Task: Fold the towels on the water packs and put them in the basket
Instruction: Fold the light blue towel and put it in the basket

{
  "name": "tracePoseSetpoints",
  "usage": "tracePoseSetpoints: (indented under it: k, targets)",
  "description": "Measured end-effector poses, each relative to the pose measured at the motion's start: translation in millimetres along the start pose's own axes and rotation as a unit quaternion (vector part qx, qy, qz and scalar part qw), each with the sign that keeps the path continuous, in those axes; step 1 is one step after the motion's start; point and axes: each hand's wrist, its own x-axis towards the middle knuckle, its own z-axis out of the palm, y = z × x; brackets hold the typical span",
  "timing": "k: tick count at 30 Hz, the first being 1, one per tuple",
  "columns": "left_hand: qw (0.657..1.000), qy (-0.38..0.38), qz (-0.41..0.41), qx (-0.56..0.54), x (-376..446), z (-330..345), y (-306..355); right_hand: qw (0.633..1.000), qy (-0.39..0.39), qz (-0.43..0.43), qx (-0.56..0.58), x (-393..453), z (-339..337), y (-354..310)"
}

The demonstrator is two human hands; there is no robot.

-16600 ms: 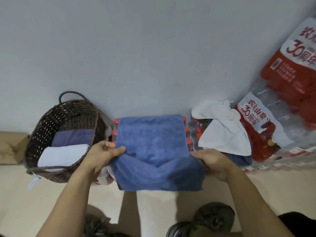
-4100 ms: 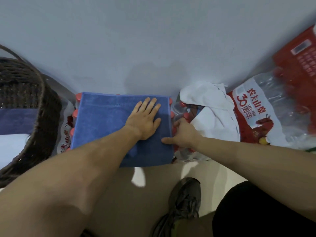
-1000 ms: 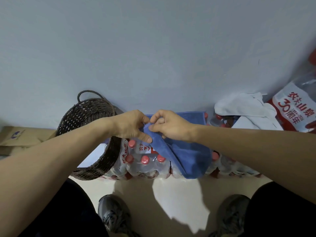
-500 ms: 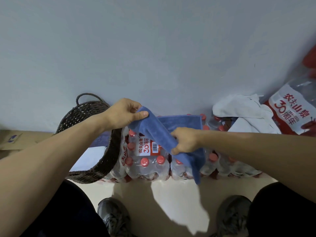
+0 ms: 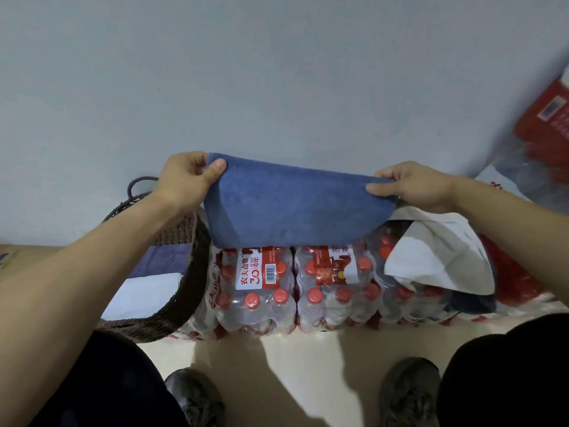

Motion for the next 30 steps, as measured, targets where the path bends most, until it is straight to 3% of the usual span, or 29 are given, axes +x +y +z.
tracePoseSetpoints:
  k: [3, 5, 8, 9, 12, 15, 22, 26, 30]
  targets:
    - [0.999, 0.021, 0.029, 0.040, 5, -5, 1, 0.989, 0.131, -0.058, 0.039, 2, -4, -3]
    - [0.988, 0.045, 0.063, 0.131, 9, -11, 3, 0.974, 0.203, -0.090, 0.046, 5, -4, -7]
    - [0.969, 0.082, 0.068, 0.221, 14, -17, 9, 0.960, 0.253, -0.109, 0.042, 14, 0, -11]
    - [0.976, 0.076, 0.056, 0.197, 15, -16, 11, 0.961, 0.252, -0.108, 0.045, 16, 1, -13]
    - [1.000, 0.012, 0.003, -0.008, 16, -12, 10, 0.958, 0.240, -0.118, 0.103, 16, 7, -18]
    - [0.999, -0.019, 0.042, -0.026, 11, -14, 4, 0.944, 0.266, -0.162, 0.110, 12, 6, -18]
    - [0.992, -0.067, 0.098, 0.042, -11, -33, -13, 0.947, 0.225, -0.212, 0.082, -17, 4, 2]
    - [0.963, -0.136, 0.144, 0.182, -35, -29, -30, 0.977, 0.137, -0.148, 0.068, -39, 13, 37]
    - [0.941, -0.252, 0.118, 0.195, -64, -11, -45, 0.997, 0.042, -0.046, 0.041, -58, 25, 72]
